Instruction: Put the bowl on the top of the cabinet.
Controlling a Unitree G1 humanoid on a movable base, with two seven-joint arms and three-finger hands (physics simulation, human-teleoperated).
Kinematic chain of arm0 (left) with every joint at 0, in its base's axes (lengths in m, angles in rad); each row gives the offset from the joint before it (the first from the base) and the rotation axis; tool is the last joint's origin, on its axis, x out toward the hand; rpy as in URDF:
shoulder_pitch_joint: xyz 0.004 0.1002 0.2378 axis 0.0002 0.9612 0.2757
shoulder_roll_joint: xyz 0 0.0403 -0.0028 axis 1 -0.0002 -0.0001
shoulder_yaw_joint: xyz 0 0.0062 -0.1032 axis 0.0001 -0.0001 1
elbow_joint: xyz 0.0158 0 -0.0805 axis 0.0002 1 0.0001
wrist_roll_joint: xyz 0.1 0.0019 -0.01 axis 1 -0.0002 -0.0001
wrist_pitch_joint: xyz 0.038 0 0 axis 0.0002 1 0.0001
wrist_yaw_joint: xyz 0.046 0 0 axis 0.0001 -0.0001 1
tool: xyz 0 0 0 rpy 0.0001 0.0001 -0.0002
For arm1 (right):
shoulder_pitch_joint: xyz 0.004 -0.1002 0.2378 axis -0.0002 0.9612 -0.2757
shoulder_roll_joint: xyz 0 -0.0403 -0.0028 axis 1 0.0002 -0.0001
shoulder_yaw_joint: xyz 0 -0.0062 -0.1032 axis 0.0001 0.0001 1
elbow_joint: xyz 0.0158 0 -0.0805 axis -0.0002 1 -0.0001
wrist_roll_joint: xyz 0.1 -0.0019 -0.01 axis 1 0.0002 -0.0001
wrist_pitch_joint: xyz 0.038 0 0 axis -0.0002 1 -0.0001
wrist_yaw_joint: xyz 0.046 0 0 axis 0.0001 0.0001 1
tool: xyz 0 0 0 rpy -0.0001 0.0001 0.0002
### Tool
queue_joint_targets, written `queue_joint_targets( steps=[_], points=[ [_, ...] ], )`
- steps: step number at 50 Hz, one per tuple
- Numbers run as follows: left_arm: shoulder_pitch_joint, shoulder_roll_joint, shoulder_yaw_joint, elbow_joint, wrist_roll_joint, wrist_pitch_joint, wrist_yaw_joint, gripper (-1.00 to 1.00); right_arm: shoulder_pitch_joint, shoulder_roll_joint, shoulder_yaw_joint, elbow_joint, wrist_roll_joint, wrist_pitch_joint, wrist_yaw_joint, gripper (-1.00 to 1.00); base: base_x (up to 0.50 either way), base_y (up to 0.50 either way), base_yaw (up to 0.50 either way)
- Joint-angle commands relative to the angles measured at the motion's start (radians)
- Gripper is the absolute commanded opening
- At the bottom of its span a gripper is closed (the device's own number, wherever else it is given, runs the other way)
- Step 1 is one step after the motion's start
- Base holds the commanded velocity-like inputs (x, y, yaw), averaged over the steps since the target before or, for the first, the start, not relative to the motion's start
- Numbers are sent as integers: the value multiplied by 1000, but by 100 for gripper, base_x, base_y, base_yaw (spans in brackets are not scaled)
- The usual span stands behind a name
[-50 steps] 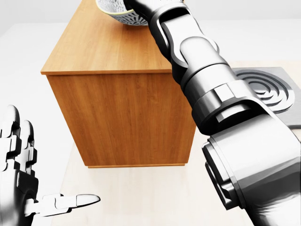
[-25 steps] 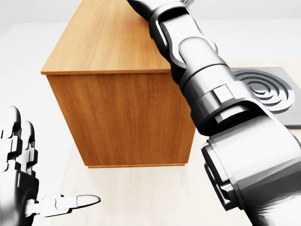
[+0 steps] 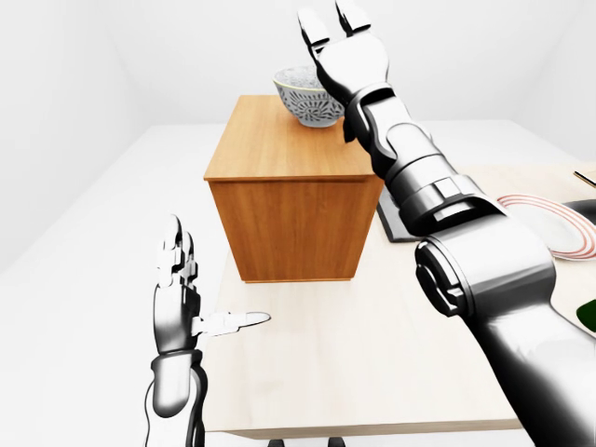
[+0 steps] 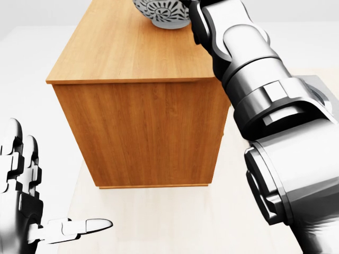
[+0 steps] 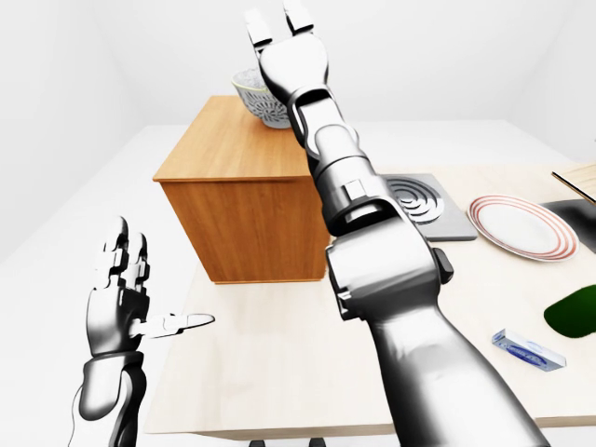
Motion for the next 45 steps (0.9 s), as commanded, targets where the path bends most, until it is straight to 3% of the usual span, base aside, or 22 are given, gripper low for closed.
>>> queue_joint_targets(
  steps=[1, 20, 35, 45],
  points=[
    [-1, -2, 2, 0, -3, 0, 0, 100, -26, -82, -6, -10, -22, -4, 38, 100, 0, 0, 0],
    [4, -1, -3, 9, 3, 0, 2, 100, -70, -286, -41, -7, -71, -8, 74, 100, 0, 0, 0],
    [2, 0, -4, 11, 5, 0, 3, 100, -147, -486, -72, -12, -109, -26, 127, 100, 0, 0, 0],
    [3, 0, -5, 8, 7, 0, 2, 100, -222, -580, -101, -15, -125, -41, 164, 100, 0, 0, 0]
  ],
)
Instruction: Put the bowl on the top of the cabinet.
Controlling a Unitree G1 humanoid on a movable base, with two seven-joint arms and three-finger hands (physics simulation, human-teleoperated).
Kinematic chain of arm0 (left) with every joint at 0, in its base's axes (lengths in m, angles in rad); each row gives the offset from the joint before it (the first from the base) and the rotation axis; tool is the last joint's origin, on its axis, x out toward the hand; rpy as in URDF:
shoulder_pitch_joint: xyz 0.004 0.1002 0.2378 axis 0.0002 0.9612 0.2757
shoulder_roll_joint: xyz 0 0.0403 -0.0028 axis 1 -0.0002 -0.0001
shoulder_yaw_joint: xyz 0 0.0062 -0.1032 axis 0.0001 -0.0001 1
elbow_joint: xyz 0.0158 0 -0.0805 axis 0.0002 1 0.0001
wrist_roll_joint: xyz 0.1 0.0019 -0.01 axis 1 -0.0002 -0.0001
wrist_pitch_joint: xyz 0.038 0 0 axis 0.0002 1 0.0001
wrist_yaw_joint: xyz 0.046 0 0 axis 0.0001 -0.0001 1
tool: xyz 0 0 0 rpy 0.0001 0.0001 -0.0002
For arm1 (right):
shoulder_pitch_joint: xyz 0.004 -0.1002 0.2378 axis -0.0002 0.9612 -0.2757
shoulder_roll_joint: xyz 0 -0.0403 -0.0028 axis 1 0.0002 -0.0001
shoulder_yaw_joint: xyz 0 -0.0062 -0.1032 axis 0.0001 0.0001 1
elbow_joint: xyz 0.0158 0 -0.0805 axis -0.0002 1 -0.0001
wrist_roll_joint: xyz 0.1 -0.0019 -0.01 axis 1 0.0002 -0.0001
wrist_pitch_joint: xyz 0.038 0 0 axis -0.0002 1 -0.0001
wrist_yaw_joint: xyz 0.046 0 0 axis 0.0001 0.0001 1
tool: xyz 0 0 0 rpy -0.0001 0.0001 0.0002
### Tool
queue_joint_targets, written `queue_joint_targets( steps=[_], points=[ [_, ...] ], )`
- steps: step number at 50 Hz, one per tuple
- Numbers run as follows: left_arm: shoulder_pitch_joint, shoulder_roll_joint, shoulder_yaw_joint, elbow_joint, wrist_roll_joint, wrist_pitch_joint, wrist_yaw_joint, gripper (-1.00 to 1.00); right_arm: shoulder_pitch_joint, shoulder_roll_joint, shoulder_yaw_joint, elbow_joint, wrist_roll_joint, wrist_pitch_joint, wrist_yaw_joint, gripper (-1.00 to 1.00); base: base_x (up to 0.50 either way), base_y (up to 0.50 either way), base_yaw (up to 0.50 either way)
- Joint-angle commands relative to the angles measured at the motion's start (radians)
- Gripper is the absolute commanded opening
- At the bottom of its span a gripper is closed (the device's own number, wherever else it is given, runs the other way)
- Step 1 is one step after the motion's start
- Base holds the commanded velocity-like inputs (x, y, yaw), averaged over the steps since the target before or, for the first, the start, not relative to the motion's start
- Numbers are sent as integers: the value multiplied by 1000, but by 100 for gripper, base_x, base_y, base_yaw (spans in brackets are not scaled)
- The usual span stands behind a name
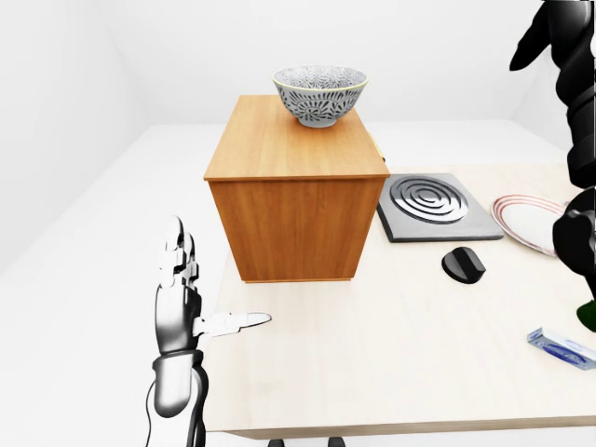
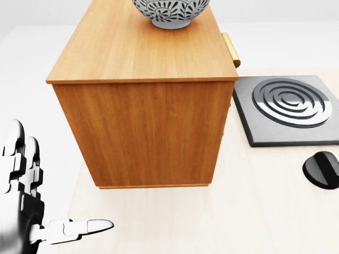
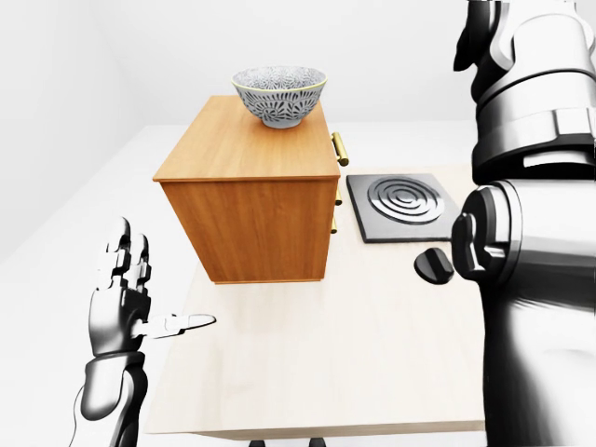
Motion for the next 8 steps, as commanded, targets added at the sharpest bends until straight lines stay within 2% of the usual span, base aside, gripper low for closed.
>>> queue_joint_targets(
  steps=[1, 8],
  points=[
    [1, 0, 1, 0, -3, 0, 0, 100, -76, -118, -30, -25, -20, -10, 41, 100, 0, 0, 0],
    [0, -1, 1, -7, -2, 0, 1, 100, -90, -170, -59, -29, 2, -10, 45, 100, 0, 0, 0]
  ],
)
